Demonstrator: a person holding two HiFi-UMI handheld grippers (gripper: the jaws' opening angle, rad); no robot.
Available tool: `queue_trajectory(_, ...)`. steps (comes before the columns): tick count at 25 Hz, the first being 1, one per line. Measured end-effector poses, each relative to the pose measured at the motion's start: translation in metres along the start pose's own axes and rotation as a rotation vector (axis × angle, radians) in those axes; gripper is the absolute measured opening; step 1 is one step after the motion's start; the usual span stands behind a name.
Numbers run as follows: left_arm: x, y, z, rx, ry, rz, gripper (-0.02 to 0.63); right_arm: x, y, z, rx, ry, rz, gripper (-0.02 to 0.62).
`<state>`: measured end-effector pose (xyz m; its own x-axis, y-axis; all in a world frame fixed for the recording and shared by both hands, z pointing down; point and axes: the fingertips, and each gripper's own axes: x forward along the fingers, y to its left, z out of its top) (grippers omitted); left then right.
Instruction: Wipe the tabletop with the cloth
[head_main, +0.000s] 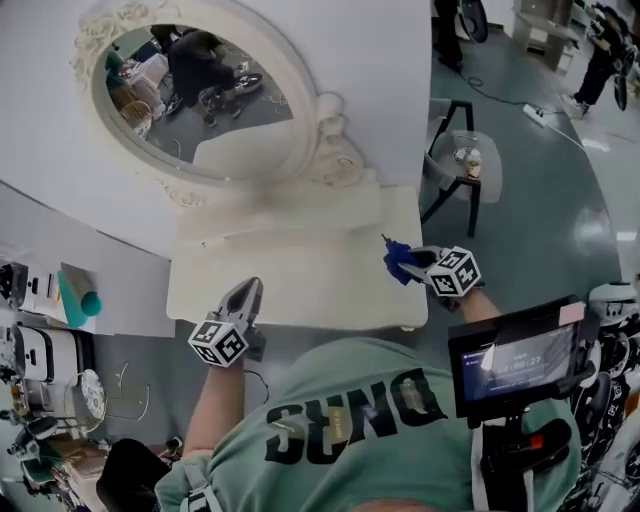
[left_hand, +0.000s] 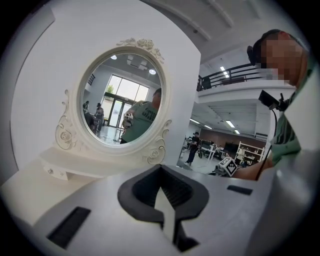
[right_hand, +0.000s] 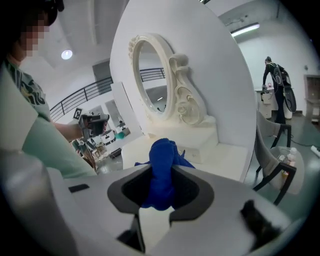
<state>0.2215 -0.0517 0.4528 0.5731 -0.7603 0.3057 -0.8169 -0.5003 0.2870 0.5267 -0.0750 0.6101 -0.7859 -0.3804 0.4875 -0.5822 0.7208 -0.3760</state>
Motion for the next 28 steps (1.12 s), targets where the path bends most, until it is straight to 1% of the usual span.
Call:
queue_trajectory(3, -0.009, 0.011, 0.011, 0.01, -0.029, -0.012, -0.002, 0.009, 0.018, 0.017, 0.041, -0.066, -0.003, 0.11)
queue_trajectory(8, -0.024, 0.047, 0.03, 0.01, -0.077, -0.052, -0.002, 0.03, 0.048, 0.052, 0.034, -0.111, -0.037, 0.11)
queue_trajectory(11, -0.04, 0.079, 0.039, 0.013, -0.099, -0.093, -0.002, 0.045, 0.07, 0.081, 0.053, -0.168, -0.079, 0.11)
queue_trajectory(16, -0.068, 0.146, 0.06, 0.027, -0.125, -0.163, -0.002, 0.073, 0.121, 0.138, 0.108, -0.296, -0.161, 0.11)
queue_trajectory(18, -0.081, 0.162, 0.068, 0.045, -0.126, -0.178, -0.002, 0.078, 0.141, 0.152, 0.118, -0.336, -0.189, 0.11)
queue_trajectory(22, -0.101, 0.172, 0.075, 0.085, -0.127, -0.202, -0.002, 0.073, 0.168, 0.173, 0.104, -0.377, -0.253, 0.109)
queue_trajectory(24, -0.107, 0.179, 0.079, 0.082, -0.13, -0.211, -0.002, 0.075, 0.178, 0.185, 0.09, -0.385, -0.268, 0.109)
queue_trajectory(28, -0.113, 0.183, 0.087, 0.056, -0.165, -0.211, -0.002, 0.076, 0.183, 0.207, 0.01, -0.354, -0.289, 0.107)
